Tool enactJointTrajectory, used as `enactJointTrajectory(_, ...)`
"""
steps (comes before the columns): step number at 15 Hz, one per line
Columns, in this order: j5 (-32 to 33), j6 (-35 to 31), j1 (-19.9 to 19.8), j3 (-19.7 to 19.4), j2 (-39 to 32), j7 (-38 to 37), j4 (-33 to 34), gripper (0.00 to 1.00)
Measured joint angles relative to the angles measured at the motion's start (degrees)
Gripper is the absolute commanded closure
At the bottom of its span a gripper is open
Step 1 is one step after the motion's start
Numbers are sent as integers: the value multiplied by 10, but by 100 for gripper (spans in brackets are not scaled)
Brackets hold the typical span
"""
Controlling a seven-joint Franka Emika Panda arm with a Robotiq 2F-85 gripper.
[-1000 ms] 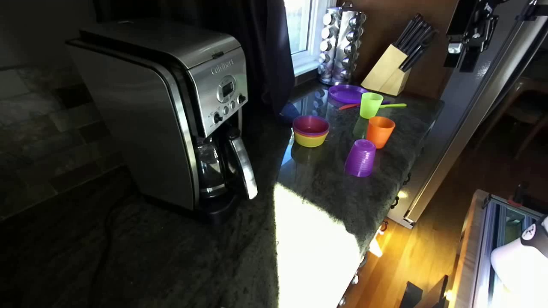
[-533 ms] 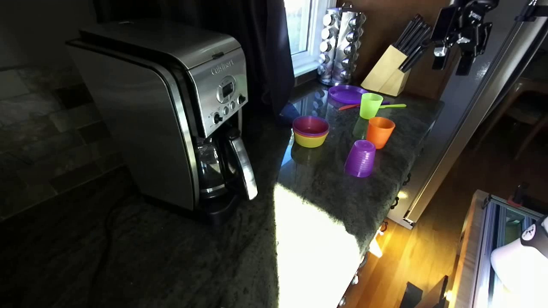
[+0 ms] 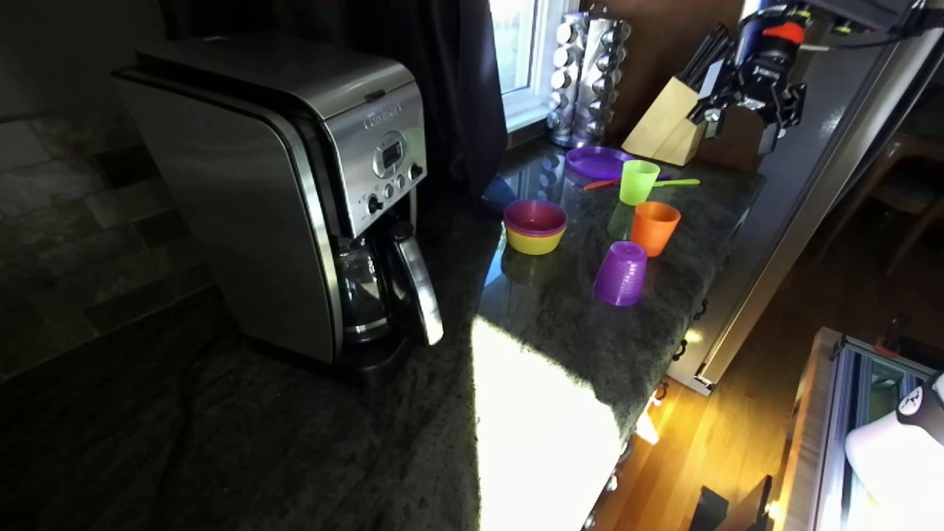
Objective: Place the orange cup upside down.
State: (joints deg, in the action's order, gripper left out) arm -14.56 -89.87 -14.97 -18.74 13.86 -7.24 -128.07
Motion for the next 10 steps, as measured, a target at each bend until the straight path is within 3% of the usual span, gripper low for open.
enactJointTrajectory(10, -199, 0, -54, -27, -204, -87, 105, 0)
